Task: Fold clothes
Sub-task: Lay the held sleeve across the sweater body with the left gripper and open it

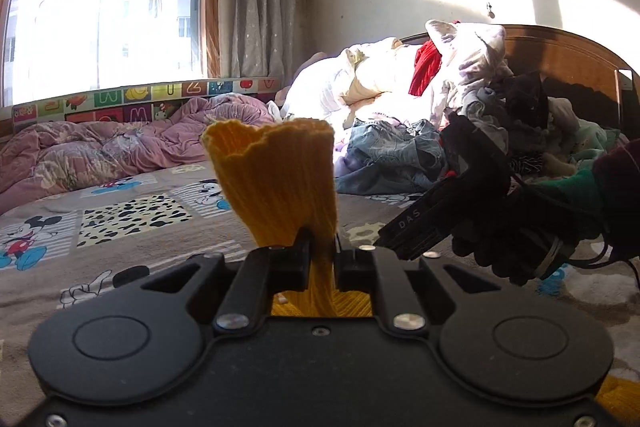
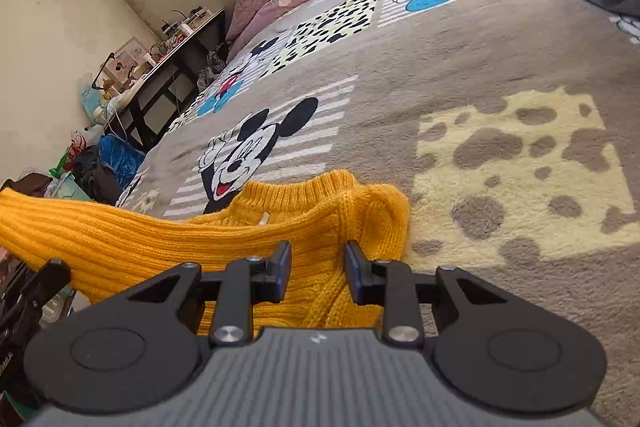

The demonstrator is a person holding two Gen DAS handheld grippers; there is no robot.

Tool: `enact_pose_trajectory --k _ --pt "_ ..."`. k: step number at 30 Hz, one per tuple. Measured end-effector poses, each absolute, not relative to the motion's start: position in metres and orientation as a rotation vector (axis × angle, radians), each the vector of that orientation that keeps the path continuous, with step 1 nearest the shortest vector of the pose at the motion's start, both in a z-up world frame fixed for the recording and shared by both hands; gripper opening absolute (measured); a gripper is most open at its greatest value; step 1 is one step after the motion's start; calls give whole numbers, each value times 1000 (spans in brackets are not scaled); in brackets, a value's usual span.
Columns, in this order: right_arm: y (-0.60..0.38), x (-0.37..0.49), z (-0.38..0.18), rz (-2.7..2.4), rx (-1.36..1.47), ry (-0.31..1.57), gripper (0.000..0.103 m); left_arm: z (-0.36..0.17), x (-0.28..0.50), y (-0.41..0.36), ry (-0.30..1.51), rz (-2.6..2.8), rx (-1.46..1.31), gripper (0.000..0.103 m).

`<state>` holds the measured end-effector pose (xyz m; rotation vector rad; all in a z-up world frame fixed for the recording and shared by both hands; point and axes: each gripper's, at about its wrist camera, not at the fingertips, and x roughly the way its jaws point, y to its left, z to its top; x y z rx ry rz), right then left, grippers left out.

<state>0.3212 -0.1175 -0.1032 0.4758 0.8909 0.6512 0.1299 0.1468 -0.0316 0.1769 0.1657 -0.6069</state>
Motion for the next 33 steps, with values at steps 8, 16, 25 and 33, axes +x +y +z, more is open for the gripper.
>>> enact_pose_trajectory --k 8,16,25,33 --pt "-146 332 -130 647 863 941 32 -64 93 88 209 -879 470 9" --pt "-142 333 -126 640 837 953 35 -73 88 83 283 -978 576 9" --pt "-128 331 -112 596 681 923 35 -82 80 81 359 -1002 674 9" --pt "-118 319 -88 538 527 883 37 -86 78 81 374 -986 731 9"
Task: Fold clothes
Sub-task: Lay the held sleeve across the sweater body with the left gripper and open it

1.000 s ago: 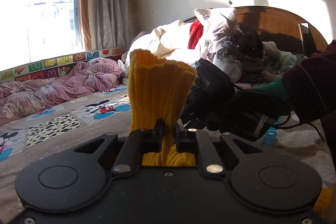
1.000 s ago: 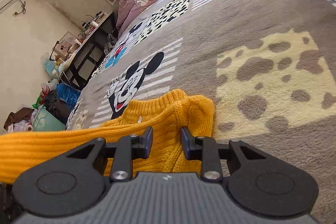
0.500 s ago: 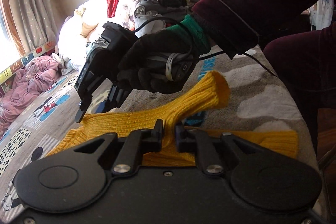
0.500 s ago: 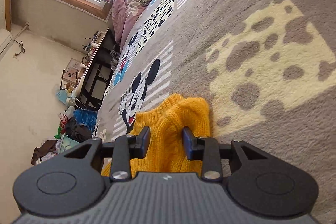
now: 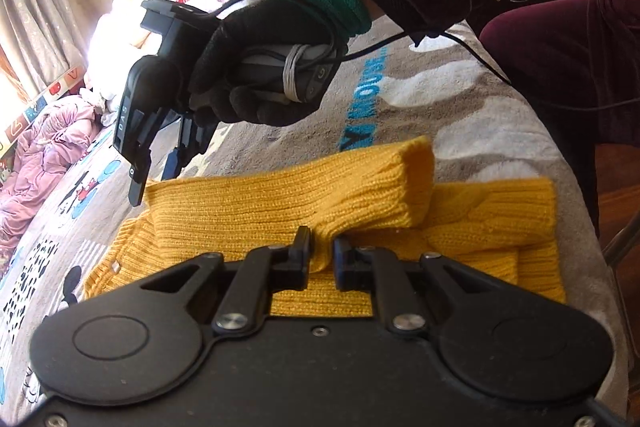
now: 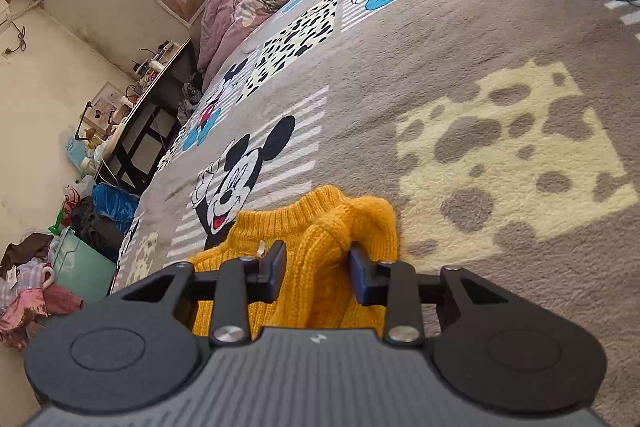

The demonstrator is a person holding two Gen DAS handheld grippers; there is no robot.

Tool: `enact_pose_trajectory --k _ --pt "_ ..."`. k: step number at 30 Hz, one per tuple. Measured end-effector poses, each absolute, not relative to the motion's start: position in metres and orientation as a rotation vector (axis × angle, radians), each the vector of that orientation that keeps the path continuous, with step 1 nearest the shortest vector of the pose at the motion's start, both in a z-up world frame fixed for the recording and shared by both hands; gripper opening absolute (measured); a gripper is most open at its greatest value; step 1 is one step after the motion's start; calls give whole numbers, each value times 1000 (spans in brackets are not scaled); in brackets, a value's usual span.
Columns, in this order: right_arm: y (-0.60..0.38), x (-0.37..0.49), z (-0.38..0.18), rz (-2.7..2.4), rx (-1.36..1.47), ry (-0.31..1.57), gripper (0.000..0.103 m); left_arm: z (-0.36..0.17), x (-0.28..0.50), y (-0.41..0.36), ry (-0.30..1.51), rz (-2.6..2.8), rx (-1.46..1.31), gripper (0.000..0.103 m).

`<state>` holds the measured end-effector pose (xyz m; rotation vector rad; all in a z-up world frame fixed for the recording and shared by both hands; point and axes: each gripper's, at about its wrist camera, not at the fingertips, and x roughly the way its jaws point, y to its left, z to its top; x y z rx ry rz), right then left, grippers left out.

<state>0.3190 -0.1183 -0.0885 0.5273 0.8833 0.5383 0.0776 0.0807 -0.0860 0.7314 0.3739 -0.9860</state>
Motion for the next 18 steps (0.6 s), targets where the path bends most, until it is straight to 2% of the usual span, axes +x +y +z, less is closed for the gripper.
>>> enact_pose_trajectory --k 6,8,18 --pt "-112 282 -41 536 261 728 40 -88 76 82 382 -976 745 10" --pt "-111 256 -32 624 225 694 40 -87 77 84 392 -971 745 16" --pt "-100 124 -57 816 -33 705 39 -73 73 117 381 -890 650 17"
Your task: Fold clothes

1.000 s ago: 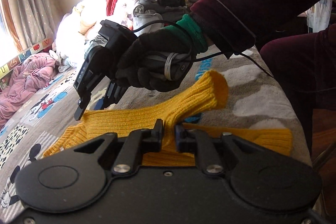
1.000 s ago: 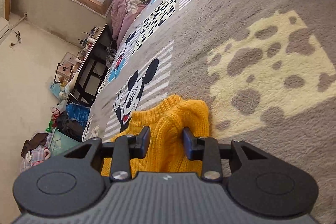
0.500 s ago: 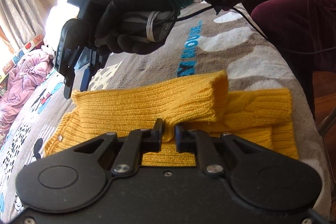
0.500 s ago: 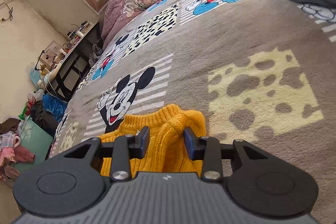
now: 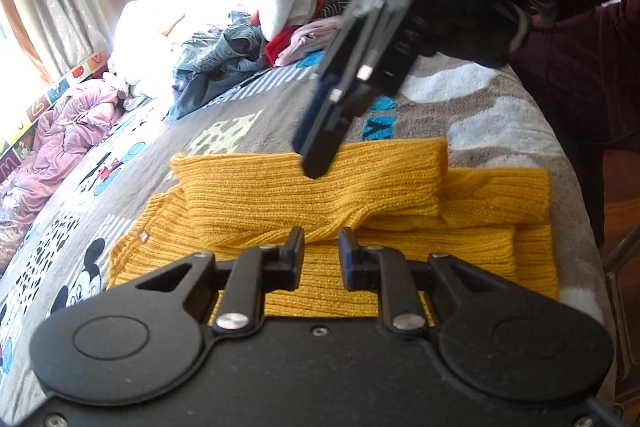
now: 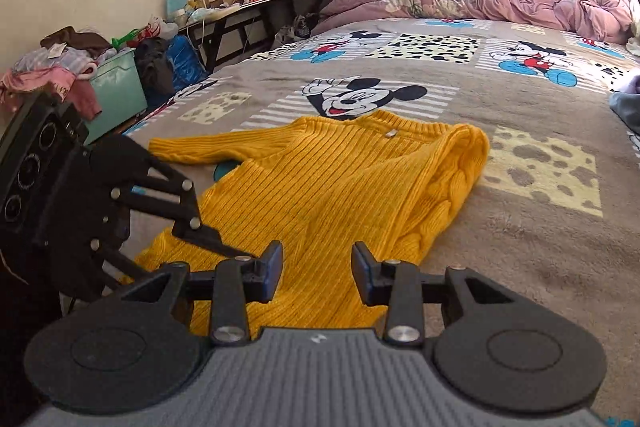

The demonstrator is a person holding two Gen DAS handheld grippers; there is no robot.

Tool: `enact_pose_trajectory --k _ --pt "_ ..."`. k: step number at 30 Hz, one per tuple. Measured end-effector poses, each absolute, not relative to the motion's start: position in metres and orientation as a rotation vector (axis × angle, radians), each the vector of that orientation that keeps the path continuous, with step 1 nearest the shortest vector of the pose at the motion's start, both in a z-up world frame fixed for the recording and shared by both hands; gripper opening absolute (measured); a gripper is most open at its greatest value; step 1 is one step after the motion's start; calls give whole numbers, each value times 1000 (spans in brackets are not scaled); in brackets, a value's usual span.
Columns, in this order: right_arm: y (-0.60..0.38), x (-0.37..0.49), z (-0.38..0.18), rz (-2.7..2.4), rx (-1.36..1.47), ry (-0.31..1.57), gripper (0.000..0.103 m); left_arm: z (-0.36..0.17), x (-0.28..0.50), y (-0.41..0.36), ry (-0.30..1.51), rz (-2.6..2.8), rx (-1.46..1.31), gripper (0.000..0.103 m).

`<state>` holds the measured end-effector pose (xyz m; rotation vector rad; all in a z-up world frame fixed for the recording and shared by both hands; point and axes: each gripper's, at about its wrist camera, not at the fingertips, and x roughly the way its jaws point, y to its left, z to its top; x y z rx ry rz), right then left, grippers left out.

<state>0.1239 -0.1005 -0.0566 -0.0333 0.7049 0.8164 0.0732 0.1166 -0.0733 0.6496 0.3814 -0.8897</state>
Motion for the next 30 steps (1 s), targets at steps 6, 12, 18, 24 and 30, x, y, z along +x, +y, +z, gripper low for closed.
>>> enact_pose_trajectory --k 6,12,18,24,30 --pt "-104 101 -97 779 2 651 42 -60 75 154 355 -719 452 31" --pt "-114 109 -59 755 65 651 43 -37 63 199 327 -533 185 53" --pt "-114 162 -33 653 41 559 43 -27 44 223 303 -389 -57 53" --pt "-88 220 -52 623 8 604 43 -48 59 249 405 -250 -171 53" --pt "-78 225 -92 573 -17 675 44 -73 82 302 499 -80 -437 55"
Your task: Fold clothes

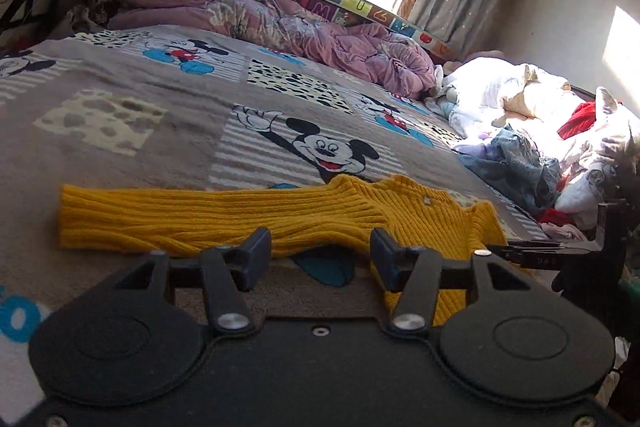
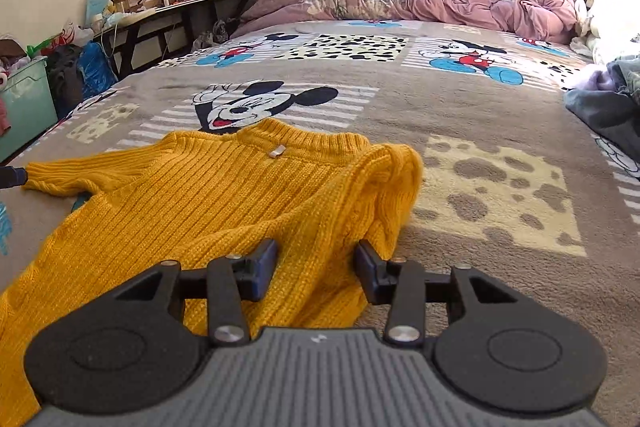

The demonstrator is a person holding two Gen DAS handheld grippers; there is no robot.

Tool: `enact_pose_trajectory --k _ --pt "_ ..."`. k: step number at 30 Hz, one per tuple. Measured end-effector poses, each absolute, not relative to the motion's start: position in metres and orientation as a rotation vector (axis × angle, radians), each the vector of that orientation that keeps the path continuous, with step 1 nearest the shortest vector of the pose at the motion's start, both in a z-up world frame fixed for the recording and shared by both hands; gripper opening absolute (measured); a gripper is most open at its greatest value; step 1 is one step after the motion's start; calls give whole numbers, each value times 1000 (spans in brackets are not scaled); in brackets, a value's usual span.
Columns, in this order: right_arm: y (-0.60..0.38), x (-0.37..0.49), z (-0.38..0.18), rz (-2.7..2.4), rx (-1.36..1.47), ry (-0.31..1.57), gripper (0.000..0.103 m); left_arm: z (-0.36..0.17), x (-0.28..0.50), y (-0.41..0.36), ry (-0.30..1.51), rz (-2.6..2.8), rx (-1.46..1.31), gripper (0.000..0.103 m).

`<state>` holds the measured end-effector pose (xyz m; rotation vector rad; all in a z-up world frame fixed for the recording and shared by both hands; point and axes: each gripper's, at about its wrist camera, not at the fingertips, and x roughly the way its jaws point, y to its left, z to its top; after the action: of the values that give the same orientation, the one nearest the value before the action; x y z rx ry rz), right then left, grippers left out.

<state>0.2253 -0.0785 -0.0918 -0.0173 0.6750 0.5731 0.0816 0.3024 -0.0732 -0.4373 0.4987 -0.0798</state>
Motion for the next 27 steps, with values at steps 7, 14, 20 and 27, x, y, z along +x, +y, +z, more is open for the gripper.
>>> enact_pose_trajectory --k 7,14,20,27 --pt "-110 206 -58 525 92 633 55 -90 83 332 567 25 -642 55" --pt "-137 179 -45 558 214 633 68 -94 58 357 528 246 -800 55" --pt "-159 169 -65 530 369 682 79 -100 51 369 484 311 -921 55" --pt "-184 168 -111 499 465 774 86 -96 71 372 461 362 -885 34"
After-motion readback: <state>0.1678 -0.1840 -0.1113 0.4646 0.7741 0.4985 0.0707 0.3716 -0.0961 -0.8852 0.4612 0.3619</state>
